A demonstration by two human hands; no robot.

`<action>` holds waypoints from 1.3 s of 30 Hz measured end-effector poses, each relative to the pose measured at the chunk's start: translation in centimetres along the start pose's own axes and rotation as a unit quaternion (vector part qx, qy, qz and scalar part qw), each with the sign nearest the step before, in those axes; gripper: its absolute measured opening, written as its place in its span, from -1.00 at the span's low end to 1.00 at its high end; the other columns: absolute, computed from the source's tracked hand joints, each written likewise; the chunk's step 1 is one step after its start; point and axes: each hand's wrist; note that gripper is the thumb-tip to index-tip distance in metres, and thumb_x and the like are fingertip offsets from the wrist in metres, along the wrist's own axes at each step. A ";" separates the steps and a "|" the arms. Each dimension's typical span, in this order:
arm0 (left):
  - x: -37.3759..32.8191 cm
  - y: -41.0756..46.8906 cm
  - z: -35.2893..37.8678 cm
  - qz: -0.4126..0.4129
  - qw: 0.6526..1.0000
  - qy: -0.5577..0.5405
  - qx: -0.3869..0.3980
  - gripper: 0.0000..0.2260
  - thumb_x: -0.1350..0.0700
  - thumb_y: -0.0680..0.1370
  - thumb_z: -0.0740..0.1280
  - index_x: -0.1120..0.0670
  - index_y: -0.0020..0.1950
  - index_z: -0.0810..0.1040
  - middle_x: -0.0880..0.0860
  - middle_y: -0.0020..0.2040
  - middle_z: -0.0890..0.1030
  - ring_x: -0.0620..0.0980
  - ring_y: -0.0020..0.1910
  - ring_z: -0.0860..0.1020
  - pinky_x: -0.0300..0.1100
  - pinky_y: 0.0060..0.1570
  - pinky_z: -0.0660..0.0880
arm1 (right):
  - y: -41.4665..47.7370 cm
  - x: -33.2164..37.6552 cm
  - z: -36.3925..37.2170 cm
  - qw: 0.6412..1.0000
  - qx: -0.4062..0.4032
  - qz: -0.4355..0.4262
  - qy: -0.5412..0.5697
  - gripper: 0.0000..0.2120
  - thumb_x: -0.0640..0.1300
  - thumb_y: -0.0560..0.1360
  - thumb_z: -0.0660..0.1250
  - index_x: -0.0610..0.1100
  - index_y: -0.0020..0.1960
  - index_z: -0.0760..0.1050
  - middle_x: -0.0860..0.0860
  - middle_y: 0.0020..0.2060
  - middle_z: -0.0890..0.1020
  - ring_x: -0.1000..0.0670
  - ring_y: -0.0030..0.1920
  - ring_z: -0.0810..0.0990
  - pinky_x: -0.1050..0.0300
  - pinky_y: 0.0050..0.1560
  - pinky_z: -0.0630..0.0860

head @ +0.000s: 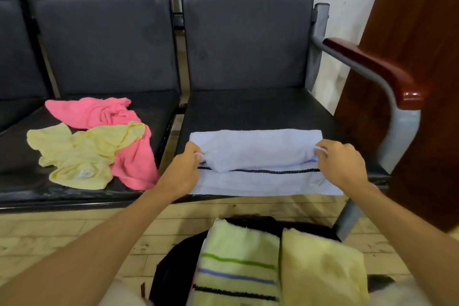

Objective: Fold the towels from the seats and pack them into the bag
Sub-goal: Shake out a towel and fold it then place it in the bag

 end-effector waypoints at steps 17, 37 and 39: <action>0.0 1.2 -1.5 0.005 0.986 -0.075 -0.152 -0.89 0.21 0.66 0.07 0.13 0.13 0.35 0.04 -0.10 0.50 -0.13 -0.40 0.36 -0.27 -0.43 0.25 | 0.9 -0.2 -2.2 0.983 -0.106 -0.044 0.144 -0.77 -0.32 0.60 0.21 -0.26 0.19 0.57 -0.16 -0.06 0.65 0.05 -0.23 0.46 0.49 -0.34 0.29; 0.2 0.0 -0.7 -0.079 0.993 0.043 -0.072 -0.84 0.16 0.61 0.23 0.20 0.07 0.55 0.12 0.15 0.43 0.07 -0.06 0.50 -0.19 -0.03 0.35 | -0.8 -2.0 -1.2 0.992 0.051 0.023 0.112 -0.81 -0.17 0.56 0.33 -0.14 -0.23 0.54 -0.07 -0.24 0.60 0.02 -0.26 0.55 0.15 -0.18 0.51; 0.3 1.0 -0.2 -0.142 0.987 0.033 -0.071 -0.74 0.10 0.59 0.29 0.21 0.22 0.47 0.17 0.25 0.36 0.11 0.01 0.49 -0.11 0.07 0.38 | -0.5 -1.4 -0.8 0.992 0.046 0.046 0.104 -0.87 -0.13 0.53 0.38 -0.16 0.04 0.55 -0.09 -0.02 0.59 -0.04 -0.08 0.57 0.04 0.01 0.57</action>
Point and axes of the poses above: each hand's wrist, its own y-axis towards the middle knuckle, its own z-axis out of the palm, x = y × z
